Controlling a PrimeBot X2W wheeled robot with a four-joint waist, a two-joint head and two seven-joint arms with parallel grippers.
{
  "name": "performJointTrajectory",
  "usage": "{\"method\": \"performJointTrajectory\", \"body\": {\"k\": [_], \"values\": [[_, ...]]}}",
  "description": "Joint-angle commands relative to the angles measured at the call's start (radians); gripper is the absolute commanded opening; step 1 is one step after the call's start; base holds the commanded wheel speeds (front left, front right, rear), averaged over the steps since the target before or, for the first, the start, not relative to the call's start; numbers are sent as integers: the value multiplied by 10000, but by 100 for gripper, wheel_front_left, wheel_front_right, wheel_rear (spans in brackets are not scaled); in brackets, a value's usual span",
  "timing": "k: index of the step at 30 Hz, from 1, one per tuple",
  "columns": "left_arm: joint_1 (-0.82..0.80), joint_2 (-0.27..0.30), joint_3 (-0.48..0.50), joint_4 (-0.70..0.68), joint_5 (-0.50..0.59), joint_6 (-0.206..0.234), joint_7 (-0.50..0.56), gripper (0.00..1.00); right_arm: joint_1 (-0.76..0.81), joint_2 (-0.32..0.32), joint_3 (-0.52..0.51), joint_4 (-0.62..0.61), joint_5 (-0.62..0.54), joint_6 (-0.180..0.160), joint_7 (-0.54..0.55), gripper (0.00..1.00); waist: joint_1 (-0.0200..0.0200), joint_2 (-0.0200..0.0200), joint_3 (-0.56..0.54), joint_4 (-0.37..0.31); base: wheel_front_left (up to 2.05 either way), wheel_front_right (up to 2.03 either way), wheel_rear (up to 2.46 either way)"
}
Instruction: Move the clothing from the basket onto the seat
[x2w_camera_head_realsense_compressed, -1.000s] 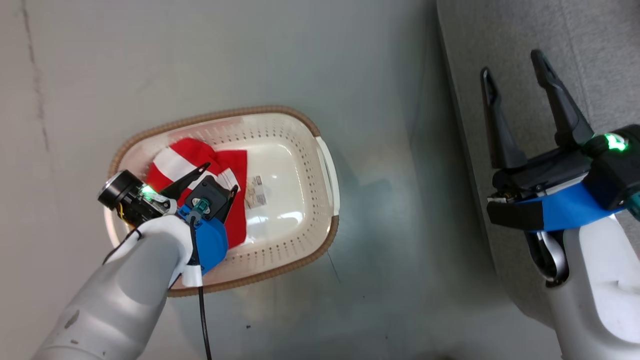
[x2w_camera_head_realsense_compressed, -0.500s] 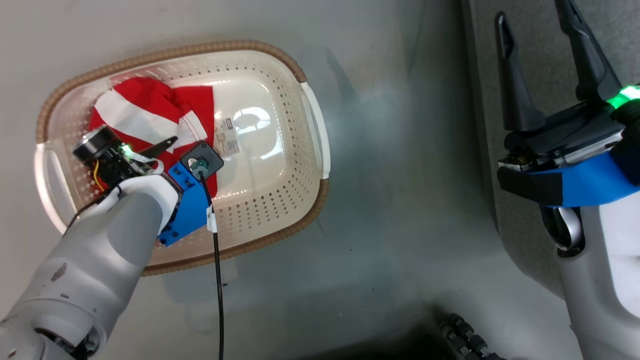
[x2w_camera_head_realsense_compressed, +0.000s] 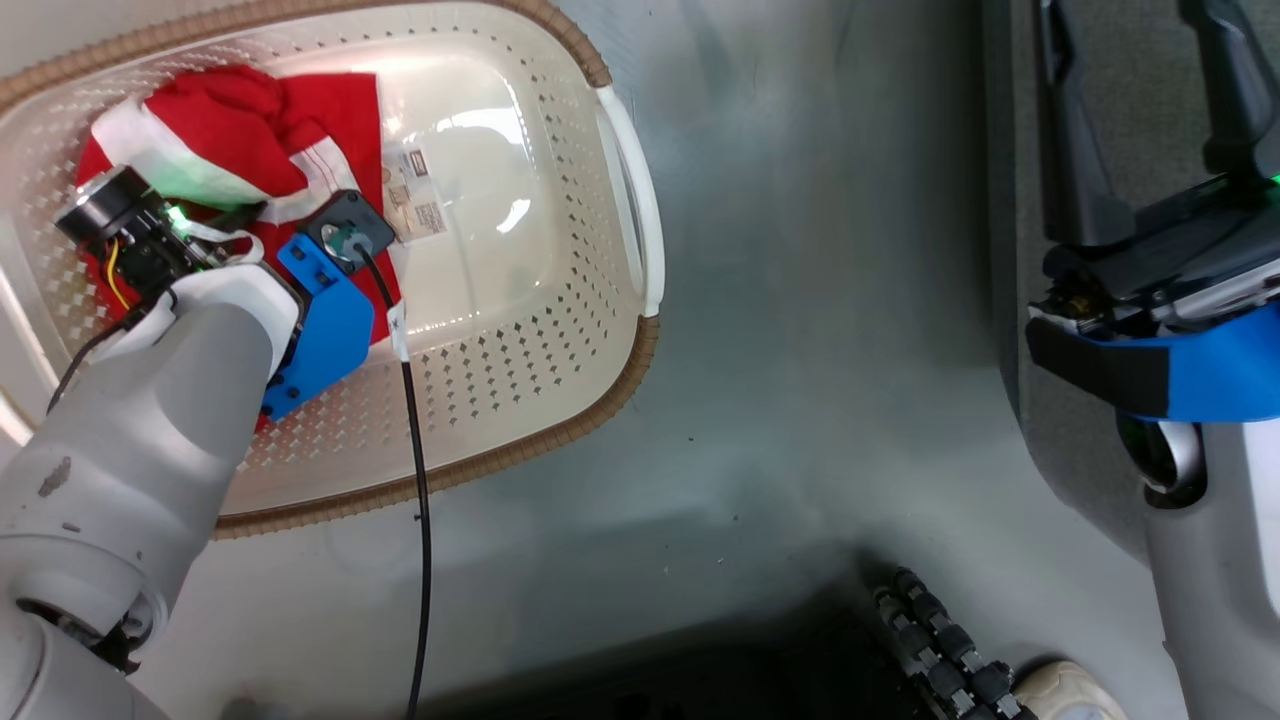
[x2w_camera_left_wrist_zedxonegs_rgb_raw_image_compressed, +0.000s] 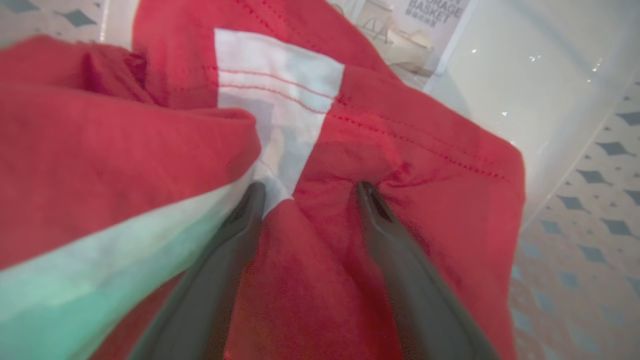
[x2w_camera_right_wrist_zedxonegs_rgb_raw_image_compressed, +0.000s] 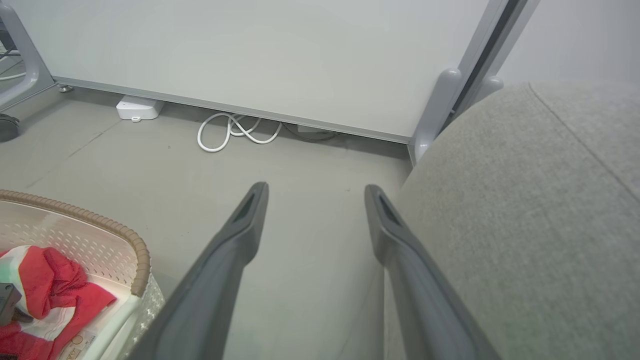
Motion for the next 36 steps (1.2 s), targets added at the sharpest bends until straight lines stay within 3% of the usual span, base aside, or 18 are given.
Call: {"method": "performJointTrajectory", "body": {"k": [1, 8, 9, 10, 11, 22, 36], "values": [[-210, 53, -28, 31, -46, -7, 32, 100, -166, -50, -64, -80, -28, 1, -8, 100, -1, 0, 163, -18, 0, 0, 0], [-231, -28, -112, 98, -150, -5, 119, 100, -156, -64, -209, -196, -73, 1, -8, 100, -1, 0, 411, -5, 0, 0, 0], [-189, -42, -115, 105, -174, -5, 223, 89, -152, -64, -217, -195, -80, 1, -8, 100, -1, 0, 422, 0, 0, 0, 0], [-179, -37, -156, 115, -172, -5, 270, 33, -154, -62, -220, -189, -89, 1, -8, 100, -1, 0, 430, 3, 0, 0, 0], [-178, -31, -181, 121, -176, -5, 297, 0, -158, -57, -227, -173, -93, 1, -8, 100, -1, 0, 431, 5, 0, 0, 0], [13, -158, -399, 112, -540, -13, 80, 0, -192, -2, -302, 9, -68, 1, -8, 100, -1, 0, 63, 32, 0, 0, 0], [604, -1184, -52, 18, -1663, -7, -1559, 0, 360, -40, -564, 426, -44, 1, -8, 100, -1, 0, -1750, 638, 0, 0, 0]]}}
